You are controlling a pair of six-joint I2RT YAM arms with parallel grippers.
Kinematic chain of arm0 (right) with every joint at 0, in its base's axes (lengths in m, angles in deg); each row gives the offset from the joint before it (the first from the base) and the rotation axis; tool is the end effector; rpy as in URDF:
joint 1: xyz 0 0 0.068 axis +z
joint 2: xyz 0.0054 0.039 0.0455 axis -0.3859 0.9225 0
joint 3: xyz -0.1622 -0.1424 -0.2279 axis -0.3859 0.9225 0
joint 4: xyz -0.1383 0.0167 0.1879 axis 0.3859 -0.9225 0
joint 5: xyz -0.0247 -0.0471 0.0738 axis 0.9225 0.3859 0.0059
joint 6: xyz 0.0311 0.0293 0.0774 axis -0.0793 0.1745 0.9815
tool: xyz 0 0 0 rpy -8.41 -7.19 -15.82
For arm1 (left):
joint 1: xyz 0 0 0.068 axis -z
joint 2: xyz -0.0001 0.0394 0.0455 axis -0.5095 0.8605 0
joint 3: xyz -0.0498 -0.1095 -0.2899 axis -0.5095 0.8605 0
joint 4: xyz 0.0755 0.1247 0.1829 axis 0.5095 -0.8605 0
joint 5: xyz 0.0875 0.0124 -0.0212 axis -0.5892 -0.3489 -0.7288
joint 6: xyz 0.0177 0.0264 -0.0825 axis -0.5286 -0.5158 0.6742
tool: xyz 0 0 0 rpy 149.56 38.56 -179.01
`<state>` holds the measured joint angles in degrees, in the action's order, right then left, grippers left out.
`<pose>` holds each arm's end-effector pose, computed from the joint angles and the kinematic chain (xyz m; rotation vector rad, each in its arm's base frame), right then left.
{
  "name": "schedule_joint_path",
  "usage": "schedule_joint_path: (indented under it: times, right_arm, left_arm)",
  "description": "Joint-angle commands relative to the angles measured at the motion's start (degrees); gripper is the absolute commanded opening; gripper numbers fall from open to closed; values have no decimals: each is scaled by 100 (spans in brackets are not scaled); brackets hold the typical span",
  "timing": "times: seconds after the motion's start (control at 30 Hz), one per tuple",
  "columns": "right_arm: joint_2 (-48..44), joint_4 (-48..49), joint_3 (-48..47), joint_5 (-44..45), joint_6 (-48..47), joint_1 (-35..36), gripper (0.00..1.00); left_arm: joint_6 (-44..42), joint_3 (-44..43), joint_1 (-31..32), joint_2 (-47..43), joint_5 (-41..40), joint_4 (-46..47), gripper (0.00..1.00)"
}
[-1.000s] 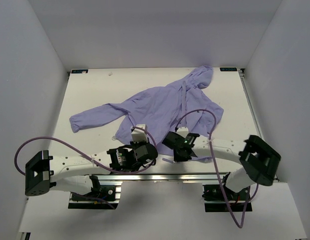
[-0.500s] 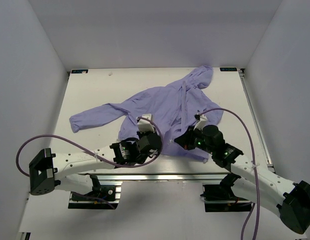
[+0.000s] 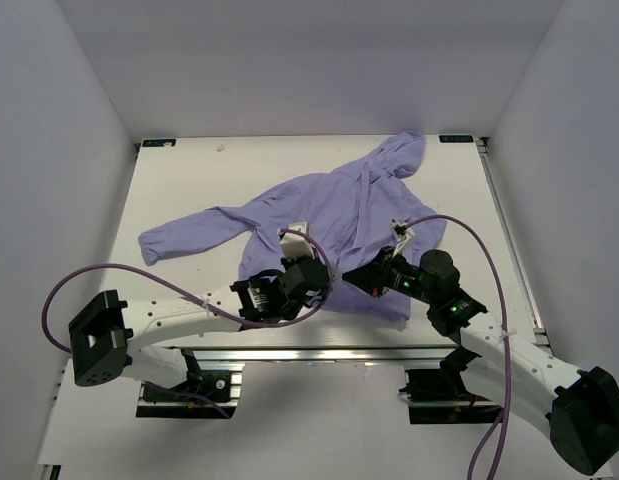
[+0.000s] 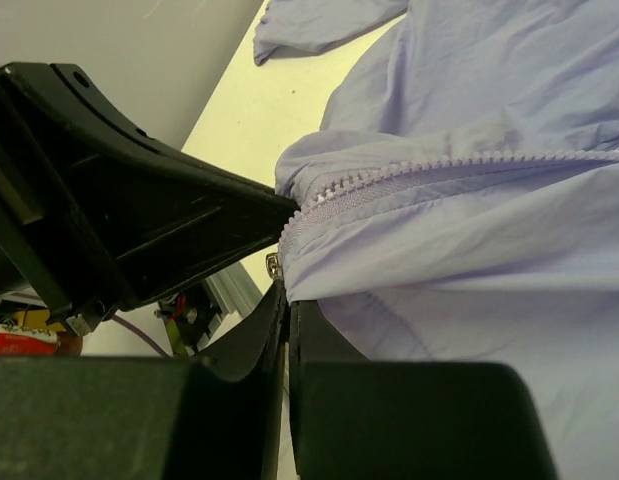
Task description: Zip up the jacket
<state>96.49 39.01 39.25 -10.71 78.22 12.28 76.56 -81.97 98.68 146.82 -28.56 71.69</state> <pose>0.1314 0.1275 0.2762 -0.2456 1.8307 1.2608 0.1476 -0.2349 0.2912 -0.1001 2.0980 -0.5578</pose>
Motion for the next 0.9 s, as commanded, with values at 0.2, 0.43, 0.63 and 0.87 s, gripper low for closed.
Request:
schedule_joint_path:
  times: [0.2, 0.43, 0.63, 0.87]
  right_arm:
    - [-15, 338, 12, -145, 35, -27, 0]
    - [-76, -5, 56, 216, 70, -27, 0]
    - [-164, -14, 56, 313, 44, -27, 0]
    - [-173, 232, 39, 225, 132, -27, 0]
  left_arm:
    - [98, -96, -20, -231, -147, 200, 0]
    - [177, 45, -20, -398, -164, 226, 0]
    - [212, 62, -20, -433, -164, 173, 0]
    - [203, 62, -20, -407, -147, 182, 0]
